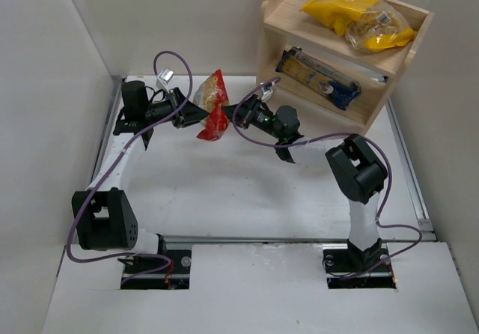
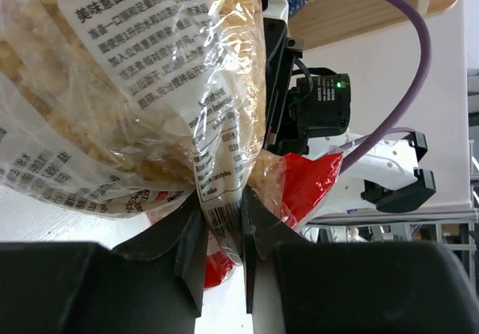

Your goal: Place and organize the pasta boxes and bags onto the shelf

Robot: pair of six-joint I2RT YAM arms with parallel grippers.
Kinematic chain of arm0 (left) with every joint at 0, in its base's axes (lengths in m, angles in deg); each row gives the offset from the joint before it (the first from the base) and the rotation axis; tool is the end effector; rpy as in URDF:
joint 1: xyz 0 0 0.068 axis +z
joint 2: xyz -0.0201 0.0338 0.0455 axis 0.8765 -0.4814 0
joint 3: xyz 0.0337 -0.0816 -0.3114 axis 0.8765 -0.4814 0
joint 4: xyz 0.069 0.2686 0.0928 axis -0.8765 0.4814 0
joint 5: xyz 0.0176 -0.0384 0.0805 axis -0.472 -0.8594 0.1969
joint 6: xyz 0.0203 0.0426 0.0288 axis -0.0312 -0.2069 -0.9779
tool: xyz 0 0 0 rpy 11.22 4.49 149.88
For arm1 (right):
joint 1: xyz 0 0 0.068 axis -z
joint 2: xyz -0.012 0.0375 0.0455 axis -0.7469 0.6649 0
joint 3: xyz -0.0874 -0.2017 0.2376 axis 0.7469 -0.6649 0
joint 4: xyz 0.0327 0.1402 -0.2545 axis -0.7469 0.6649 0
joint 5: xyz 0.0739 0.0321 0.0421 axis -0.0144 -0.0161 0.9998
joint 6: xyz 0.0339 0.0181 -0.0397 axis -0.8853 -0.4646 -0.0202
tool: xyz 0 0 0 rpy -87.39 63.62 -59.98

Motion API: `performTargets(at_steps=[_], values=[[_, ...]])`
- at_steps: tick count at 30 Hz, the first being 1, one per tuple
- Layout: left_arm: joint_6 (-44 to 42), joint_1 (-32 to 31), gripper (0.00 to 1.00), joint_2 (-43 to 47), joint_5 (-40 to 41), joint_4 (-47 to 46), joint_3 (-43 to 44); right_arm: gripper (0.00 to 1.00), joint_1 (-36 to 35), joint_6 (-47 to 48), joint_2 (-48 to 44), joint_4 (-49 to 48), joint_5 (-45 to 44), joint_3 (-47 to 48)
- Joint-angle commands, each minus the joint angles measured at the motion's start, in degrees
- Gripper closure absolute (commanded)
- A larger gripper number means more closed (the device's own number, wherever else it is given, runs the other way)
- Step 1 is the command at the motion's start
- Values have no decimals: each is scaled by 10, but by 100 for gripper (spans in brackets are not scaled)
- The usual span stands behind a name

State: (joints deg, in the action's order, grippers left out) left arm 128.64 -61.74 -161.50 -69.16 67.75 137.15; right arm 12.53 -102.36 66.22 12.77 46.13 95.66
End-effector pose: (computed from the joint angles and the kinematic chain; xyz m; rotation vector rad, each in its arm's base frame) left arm 0.3437 -0.0372 0.3793 0.2194 1.9165 -1.5077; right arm 0.3890 0.3004 0.2741 0.0715 1.5650 1.8881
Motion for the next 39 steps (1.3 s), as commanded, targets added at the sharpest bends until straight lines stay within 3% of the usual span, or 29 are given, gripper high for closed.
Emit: performTargets(at_steps=[1,6,10,20,29,32,35,36,38,39], values=[[7,-36,90,31,-93,-32,-9,100,-33,17,-49,-36,27,47],[3,-6,55,28,-80,-34,-24,100,-35,163,-139,92,-9,12],[0,13,42,18,-80,-34,-28,100,-44,310,-202,247,-59,22],[-2,85,38,12,-93,-37,-15,100,-49,545,-278,471,-170,79],[-2,173,38,33,-89,-69,-62,100,-53,763,-341,667,-251,296],[-2,182,38,41,-87,-90,-92,100,-46,794,-322,716,-251,370],[-2,180,38,45,-87,-96,-108,100,-41,791,-310,772,-226,369],[-2,180,38,48,-87,-96,-111,97,-41,789,-303,808,-209,358],[-3,182,38,55,-88,-96,-114,76,-42,792,-279,905,-166,340],[-4,185,38,56,-87,-96,-114,61,-41,799,-262,955,-157,323]])
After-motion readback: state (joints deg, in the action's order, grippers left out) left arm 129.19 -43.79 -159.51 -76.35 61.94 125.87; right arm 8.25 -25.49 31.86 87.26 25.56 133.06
